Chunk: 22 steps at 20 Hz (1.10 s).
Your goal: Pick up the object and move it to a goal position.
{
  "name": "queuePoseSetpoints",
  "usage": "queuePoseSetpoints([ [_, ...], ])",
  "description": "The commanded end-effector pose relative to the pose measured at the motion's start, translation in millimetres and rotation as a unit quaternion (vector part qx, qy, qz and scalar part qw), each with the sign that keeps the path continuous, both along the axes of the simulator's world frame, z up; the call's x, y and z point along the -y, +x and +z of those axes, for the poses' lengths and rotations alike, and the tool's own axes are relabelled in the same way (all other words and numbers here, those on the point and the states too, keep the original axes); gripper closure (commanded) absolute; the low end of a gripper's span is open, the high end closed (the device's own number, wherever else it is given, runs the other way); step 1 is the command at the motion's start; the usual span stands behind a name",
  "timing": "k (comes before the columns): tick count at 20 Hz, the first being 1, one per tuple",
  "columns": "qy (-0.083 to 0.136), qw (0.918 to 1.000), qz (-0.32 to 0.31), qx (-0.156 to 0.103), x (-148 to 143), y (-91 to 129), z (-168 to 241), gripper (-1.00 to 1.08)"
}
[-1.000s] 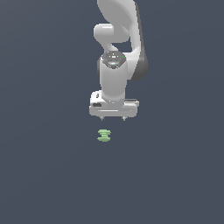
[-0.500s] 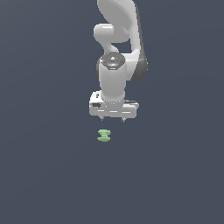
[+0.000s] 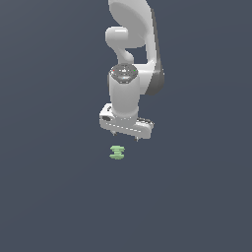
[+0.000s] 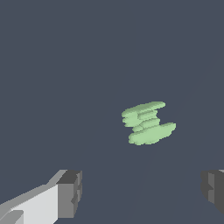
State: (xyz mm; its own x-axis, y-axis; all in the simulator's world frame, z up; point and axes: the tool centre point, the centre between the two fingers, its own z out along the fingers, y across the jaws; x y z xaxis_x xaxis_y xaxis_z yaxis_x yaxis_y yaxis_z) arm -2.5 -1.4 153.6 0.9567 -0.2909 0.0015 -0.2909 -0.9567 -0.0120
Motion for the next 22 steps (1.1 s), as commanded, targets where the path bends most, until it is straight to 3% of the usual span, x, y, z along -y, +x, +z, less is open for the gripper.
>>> queuePoseSetpoints([
  [1,0.001,0.9994,-0.036,-0.001,1.9,0.9,-3.8,-0.92],
  [6,0.003,0.9939,-0.11,-0.003,6.0,2.9,-11.7,-0.92],
  [11,0.003,0.9829,-0.184,-0.005,10.3,4.8,-19.4,-0.92],
  [16,0.004,0.9664,-0.257,-0.007,14.8,6.7,-26.9,-0.92],
  [22,0.003,0.9397,-0.342,-0.009,20.4,8.9,-35.8,-0.92],
])
